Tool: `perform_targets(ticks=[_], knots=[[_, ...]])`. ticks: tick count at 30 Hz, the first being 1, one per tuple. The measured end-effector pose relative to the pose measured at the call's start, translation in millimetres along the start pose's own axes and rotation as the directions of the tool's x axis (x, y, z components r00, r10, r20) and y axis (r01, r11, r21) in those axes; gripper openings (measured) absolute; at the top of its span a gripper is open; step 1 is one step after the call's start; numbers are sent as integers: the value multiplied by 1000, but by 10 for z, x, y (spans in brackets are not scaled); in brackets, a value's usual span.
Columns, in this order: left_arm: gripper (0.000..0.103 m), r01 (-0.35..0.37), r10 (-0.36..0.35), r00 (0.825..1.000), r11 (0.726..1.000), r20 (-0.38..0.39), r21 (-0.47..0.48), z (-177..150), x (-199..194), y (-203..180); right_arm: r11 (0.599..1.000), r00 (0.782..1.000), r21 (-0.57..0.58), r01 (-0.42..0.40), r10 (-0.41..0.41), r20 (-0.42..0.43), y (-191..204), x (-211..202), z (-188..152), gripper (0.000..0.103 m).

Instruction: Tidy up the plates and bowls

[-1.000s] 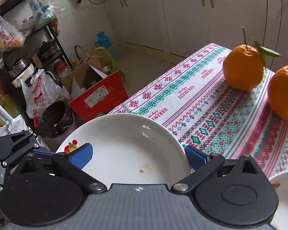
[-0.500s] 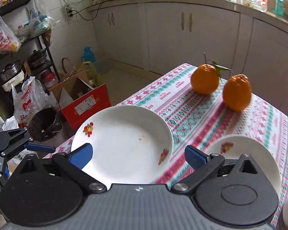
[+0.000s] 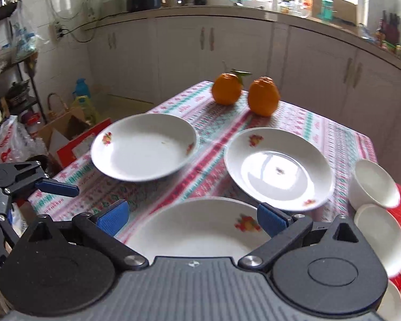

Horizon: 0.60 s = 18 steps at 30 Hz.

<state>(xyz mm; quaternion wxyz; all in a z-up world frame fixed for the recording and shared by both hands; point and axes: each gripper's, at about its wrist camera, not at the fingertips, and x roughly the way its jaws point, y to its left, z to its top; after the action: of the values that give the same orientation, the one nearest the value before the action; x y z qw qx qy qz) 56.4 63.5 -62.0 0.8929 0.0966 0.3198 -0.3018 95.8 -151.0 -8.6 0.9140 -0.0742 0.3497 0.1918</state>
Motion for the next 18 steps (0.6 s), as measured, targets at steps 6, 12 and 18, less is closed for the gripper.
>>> perform_targets(ticks=[6, 12, 18], knots=[[98, 50, -49, 999, 998, -16, 35, -8, 92, -164, 996, 998, 75, 43, -40, -38, -192, -111, -211, 103], [98, 84, -82, 996, 993, -32, 82, 22, 182, -280, 995, 995, 96, 41, -32, -92, -413, -61, -250, 103], [98, 132, -127, 990, 985, -54, 114, 68, 328, -363, 991, 990, 137, -1, 20, -140, -600, 93, -203, 103]])
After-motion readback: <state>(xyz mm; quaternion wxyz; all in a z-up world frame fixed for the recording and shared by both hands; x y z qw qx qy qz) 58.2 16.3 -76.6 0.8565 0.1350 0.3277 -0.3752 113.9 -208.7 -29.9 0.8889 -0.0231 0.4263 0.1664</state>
